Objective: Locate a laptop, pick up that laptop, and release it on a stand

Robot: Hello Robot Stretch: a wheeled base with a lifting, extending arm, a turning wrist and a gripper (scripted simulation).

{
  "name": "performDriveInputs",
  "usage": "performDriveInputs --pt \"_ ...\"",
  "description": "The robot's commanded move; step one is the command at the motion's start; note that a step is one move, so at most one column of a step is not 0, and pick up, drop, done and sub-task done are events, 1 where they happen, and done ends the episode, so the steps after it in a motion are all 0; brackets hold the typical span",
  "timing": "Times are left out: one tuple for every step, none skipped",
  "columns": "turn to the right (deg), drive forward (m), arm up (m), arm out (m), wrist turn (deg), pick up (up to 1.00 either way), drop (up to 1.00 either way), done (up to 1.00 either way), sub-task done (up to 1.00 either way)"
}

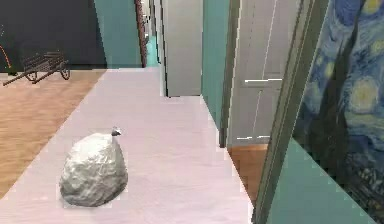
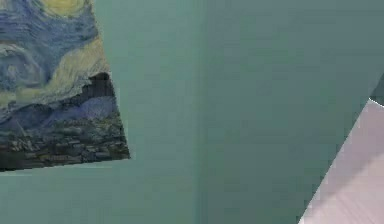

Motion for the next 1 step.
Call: performDriveInputs --pt "0.0 0.90 0.00 0.00 0.0 0.00 0.00 0.00 0.00"
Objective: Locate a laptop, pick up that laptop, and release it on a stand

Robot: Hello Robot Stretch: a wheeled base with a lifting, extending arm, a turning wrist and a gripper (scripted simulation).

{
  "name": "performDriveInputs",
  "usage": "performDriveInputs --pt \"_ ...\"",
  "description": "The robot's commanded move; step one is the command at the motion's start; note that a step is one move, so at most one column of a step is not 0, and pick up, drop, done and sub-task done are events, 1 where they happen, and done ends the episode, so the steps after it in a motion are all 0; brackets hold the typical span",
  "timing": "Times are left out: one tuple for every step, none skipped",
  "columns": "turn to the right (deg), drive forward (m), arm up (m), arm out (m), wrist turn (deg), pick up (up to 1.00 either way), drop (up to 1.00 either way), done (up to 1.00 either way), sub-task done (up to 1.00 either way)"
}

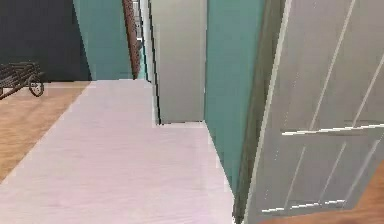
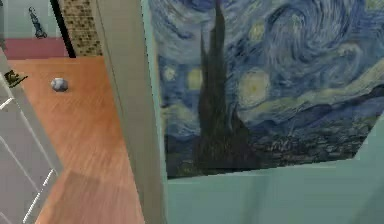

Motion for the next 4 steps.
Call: performDriveInputs --pt "27.0 0.00 0.00 0.00 0.0 0.00 0.00 0.00 0.00" --pt "0.0 0.55 0.00 0.00 0.0 0.00 0.00 0.00 0.00" --pt "45.0 0.00 0.00 0.00 0.0 0.00 0.00 0.00 0.00" --pt "9.0 0.00 0.00 0.00 0.0 0.00 0.00 0.00 0.00"
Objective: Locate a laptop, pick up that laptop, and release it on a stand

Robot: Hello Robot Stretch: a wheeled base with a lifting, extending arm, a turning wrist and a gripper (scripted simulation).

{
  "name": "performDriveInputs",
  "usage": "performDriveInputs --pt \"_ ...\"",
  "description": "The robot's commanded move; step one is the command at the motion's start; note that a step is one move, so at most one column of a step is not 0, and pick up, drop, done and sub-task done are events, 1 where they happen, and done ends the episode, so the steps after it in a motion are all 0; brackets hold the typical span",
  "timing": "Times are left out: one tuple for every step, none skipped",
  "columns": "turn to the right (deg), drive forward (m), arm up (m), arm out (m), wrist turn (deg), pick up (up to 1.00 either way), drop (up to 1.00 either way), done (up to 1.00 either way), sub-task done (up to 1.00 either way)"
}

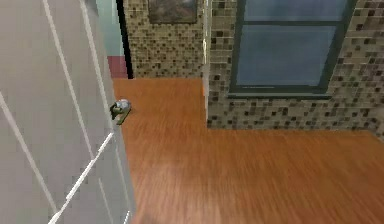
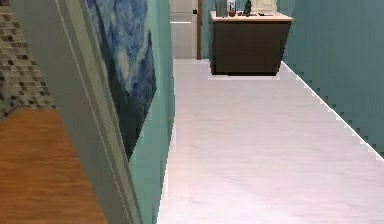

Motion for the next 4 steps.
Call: performDriveInputs --pt "0.0 1.00 0.00 0.00 0.0 0.00 0.00 0.00 0.00" --pt "6.0 0.00 0.00 0.00 0.0 0.00 0.00 0.00 0.00" --pt "0.0 0.20 0.00 0.00 0.0 0.00 0.00 0.00 0.00" --pt "6.0 0.00 0.00 0.00 0.0 0.00 0.00 0.00 0.00"
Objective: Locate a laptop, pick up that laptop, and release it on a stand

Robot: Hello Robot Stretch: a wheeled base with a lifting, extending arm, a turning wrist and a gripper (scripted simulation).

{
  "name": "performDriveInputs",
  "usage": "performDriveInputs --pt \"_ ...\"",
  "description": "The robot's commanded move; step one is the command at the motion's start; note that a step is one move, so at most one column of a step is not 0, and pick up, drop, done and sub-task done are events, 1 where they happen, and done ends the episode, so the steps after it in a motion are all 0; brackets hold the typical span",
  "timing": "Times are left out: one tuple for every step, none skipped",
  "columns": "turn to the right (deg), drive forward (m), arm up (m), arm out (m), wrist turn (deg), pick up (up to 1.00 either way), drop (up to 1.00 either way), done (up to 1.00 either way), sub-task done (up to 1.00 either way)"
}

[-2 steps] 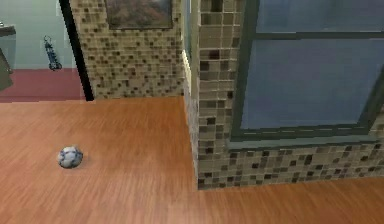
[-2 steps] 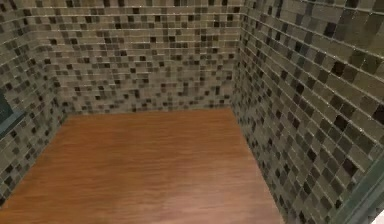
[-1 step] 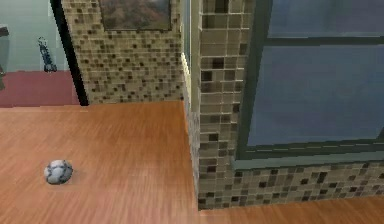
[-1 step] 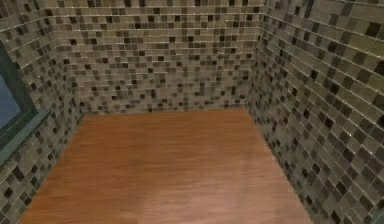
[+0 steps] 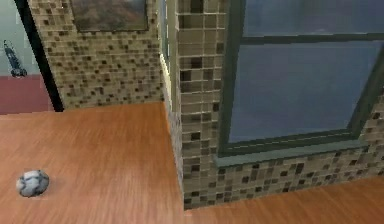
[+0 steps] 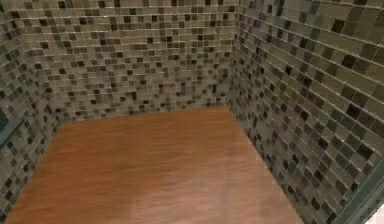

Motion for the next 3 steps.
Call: performDriveInputs --pt "0.0 0.15 0.00 0.00 0.0 0.00 0.00 0.00 0.00" --pt "-39.0 0.00 0.00 0.00 0.0 0.00 0.00 0.00 0.00" --pt "0.0 0.75 0.00 0.00 0.0 0.00 0.00 0.00 0.00"
